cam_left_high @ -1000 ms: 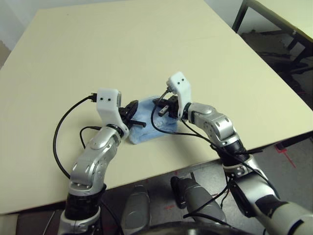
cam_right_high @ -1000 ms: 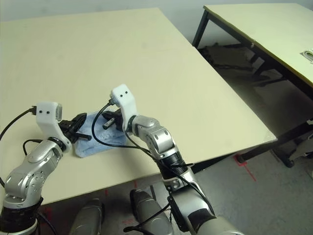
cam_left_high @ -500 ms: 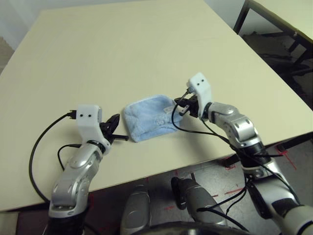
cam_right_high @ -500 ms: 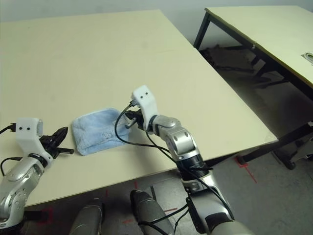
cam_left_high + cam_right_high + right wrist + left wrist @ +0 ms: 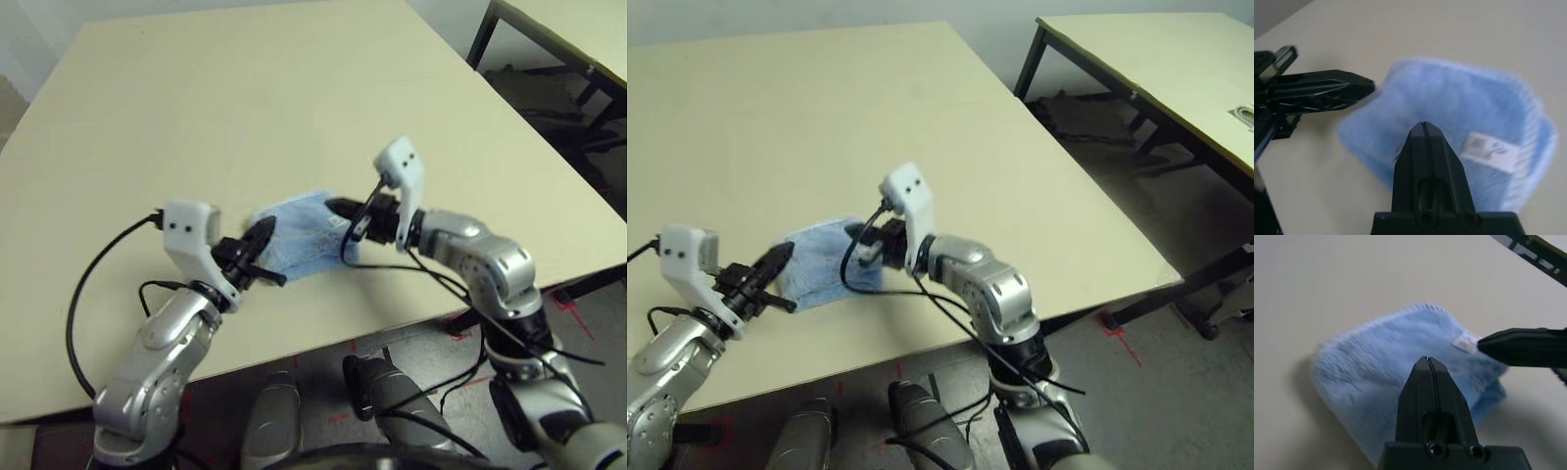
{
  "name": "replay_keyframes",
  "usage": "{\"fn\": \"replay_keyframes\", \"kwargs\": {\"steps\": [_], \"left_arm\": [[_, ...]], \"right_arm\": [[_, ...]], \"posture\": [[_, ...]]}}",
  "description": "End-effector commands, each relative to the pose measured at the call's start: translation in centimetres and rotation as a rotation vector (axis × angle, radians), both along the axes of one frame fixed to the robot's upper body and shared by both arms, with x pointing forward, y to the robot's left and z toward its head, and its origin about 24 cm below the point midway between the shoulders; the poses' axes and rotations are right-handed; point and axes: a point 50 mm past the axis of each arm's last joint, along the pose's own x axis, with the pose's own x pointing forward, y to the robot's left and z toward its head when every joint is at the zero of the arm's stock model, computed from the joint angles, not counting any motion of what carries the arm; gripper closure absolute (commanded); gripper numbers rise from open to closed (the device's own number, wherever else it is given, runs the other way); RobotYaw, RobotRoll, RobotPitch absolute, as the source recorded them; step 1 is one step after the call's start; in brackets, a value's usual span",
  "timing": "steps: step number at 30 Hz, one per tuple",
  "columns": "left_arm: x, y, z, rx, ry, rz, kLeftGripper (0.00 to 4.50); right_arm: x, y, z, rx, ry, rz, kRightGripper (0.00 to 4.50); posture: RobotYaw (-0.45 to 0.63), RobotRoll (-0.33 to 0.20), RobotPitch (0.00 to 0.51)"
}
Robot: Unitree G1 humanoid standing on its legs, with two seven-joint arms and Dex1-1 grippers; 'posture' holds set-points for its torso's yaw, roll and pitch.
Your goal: Fold the towel and set it aside.
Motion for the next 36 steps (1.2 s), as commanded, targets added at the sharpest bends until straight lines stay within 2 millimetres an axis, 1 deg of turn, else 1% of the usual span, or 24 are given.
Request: {"fn": "replay_keyframes", "kwargs": {"steps": [1,6,9,14,16,17,19,20,21,22,23,26,28,30,31,33,34,36], "left_arm": [[-0.1,0.4,-1.6,0.011,0.052,0.012,4.47],[-0.4,1.2,-3.2,0.086,0.112,0.032,4.47],[-0.9,2.3,-3.6,0.116,0.134,0.066,4.47],[-1.7,3.5,-3.3,0.123,0.136,0.078,4.47],[-1.9,4.1,-2.9,0.113,0.129,0.079,4.47],[-2.0,4.4,-2.5,0.103,0.122,0.066,4.49],[-2.1,4.8,-2.0,0.090,0.110,0.043,4.49],[-2.2,5.0,-1.5,0.079,0.093,0.017,4.30],[-2.2,5.3,-1.0,0.075,0.069,-0.015,4.08],[-2.3,5.8,-0.4,0.076,0.044,-0.047,3.85],[-2.3,6.5,0.3,0.076,0.013,-0.091,3.56],[-2.4,8.8,1.8,0.109,-0.033,-0.187,2.56],[-2.6,10.3,2.4,0.134,-0.050,-0.241,1.89],[-2.7,11.8,2.8,0.165,-0.059,-0.286,1.08],[-2.7,12.7,3.0,0.201,-0.063,-0.311,0.86],[-2.6,14.0,3.4,0.278,-0.077,-0.353,0.15],[-2.6,14.4,3.7,0.322,-0.089,-0.383,0.07],[-2.4,14.9,4.2,0.386,-0.116,-0.431,0.07]], "right_arm": [[-0.1,0.0,-1.8,-0.035,0.021,0.009,4.50],[0.2,-0.6,-2.7,-0.062,0.025,-0.023,4.50],[0.6,-2.1,-2.8,-0.093,0.029,-0.077,4.50],[0.9,-3.9,-1.6,-0.083,0.041,-0.108,4.50],[0.8,-4.7,-0.5,-0.065,0.055,-0.094,4.50],[0.6,-5.1,0.1,-0.050,0.072,-0.071,4.35],[0.4,-5.6,0.9,-0.029,0.104,-0.035,4.35],[0.2,-5.9,1.3,-0.015,0.141,-0.006,3.92],[0.0,-6.4,1.8,-0.011,0.174,0.028,3.65],[0.0,-6.9,2.3,-0.005,0.206,0.058,3.29],[0.1,-7.6,2.8,0.014,0.279,0.075,2.95],[0.9,-9.3,3.7,0.093,0.526,0.092,1.89],[1.7,-10.3,4.0,0.142,0.631,0.073,1.18],[2.3,-11.1,4.1,0.180,0.721,0.050,0.28],[2.8,-11.5,4.1,0.209,0.774,0.031,0.04],[3.7,-11.8,4.0,0.240,0.836,-0.010,0.00],[4.1,-11.9,3.8,0.256,0.869,-0.034,0.00],[4.8,-11.7,3.7,0.277,0.914,-0.058,0.00]], "posture": [[-0.09,0.000,0.163],[-0.10,0.000,0.161],[-0.10,0.000,0.160],[-0.09,0.000,0.159],[-0.09,0.000,0.159],[-0.09,0.000,0.159],[-0.09,0.000,0.158],[-0.09,0.000,0.157],[-0.09,0.000,0.158],[-0.09,0.000,0.157],[-0.09,0.000,0.158],[-0.09,0.000,0.158],[-0.09,0.000,0.158],[-0.08,0.000,0.158],[-0.08,0.000,0.159],[-0.08,0.000,0.161],[-0.08,0.000,0.161],[-0.07,0.000,0.161]]}}
